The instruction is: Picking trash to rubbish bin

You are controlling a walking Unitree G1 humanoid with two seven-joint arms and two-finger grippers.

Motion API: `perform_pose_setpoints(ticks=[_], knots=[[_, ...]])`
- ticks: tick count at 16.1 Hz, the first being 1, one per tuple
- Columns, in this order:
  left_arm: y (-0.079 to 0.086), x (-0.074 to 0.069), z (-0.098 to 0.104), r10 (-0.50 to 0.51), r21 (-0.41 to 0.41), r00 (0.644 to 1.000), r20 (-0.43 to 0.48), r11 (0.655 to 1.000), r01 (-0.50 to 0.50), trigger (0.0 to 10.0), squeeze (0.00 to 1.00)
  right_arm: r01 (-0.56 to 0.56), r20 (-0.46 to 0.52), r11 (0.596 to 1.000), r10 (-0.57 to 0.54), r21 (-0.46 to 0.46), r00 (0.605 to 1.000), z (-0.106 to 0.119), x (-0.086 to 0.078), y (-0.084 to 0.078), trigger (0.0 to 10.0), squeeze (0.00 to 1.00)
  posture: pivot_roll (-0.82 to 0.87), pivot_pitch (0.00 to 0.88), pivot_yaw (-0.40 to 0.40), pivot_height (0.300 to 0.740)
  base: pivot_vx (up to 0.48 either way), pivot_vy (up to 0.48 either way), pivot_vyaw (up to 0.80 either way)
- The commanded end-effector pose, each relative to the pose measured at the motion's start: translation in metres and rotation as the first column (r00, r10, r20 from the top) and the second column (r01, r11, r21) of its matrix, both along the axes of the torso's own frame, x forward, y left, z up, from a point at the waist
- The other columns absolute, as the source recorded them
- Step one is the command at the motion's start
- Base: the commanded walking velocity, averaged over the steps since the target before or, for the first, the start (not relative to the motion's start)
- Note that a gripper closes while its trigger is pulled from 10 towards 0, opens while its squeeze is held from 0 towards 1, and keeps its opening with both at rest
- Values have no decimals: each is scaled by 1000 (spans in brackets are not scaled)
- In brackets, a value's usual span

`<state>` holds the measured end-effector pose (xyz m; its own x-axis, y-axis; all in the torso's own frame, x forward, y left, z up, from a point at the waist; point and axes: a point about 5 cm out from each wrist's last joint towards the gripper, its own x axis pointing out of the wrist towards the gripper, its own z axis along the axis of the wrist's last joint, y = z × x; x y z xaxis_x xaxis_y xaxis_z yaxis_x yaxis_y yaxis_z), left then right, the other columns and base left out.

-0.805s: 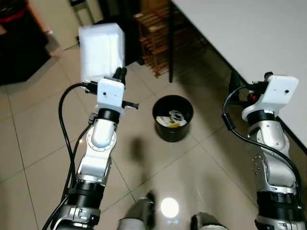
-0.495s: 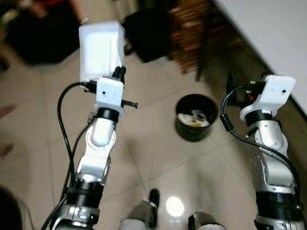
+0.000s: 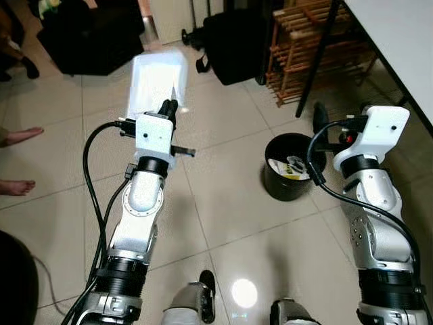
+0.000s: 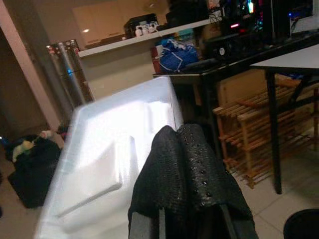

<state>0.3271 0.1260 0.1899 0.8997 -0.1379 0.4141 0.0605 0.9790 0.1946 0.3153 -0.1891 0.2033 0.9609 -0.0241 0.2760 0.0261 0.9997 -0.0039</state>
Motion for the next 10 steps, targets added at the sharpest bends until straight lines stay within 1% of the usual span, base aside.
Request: perform_pose_setpoints(ticks=[1, 3, 5, 7, 8, 9, 10], knots=[[5, -1, -10, 12, 1, 999, -37, 1000, -12, 10000, 0, -14, -34, 1000, 14, 12, 999, -7, -2, 0, 10000, 0, 14, 276, 90, 740, 0, 0, 0], [5, 0, -13, 9, 11, 999, -49, 1000, -9, 10000, 0, -20, -47, 1000, 20, 4, 999, -10, -2, 1, 10000, 0, 14, 277, 90, 740, 0, 0, 0], [5, 0, -14, 4, 17, 998, -56, 1000, -3, 10000, 0, -40, -81, 999, 40, -3, 996, -16, -2, 3, 10000, 0, 18, 282, 90, 740, 0, 0, 0], [3, 0, -16, -3, 17, 998, -68, 1000, 4, 10000, 0, -67, -119, 997, 64, -28, 991, -26, -2, 8, 10000, 0, 18, 285, 90, 740, 0, 0, 0], [2, 0, -20, -9, 23, 996, -89, 1000, 11, 10000, 0, -94, -158, 995, 89, -28, 983, -35, -3, 11, 10000, 0, 16, 287, 86, 740, 0, 0, 0], [2, 0, -22, -8, 24, 995, -95, 1000, 11, 10000, 0, -94, -168, 995, 88, -29, 982, -37, -3, 11, 10000, 0, 15, 288, 86, 740, 0, 0, 0], [2, 0, -27, -8, 19, 993, -115, 1000, 11, 10000, 0, -107, -197, 994, 99, -30, 975, -45, -4, 13, 10000, 0, 17, 289, 87, 740, 0, 0, 0]])
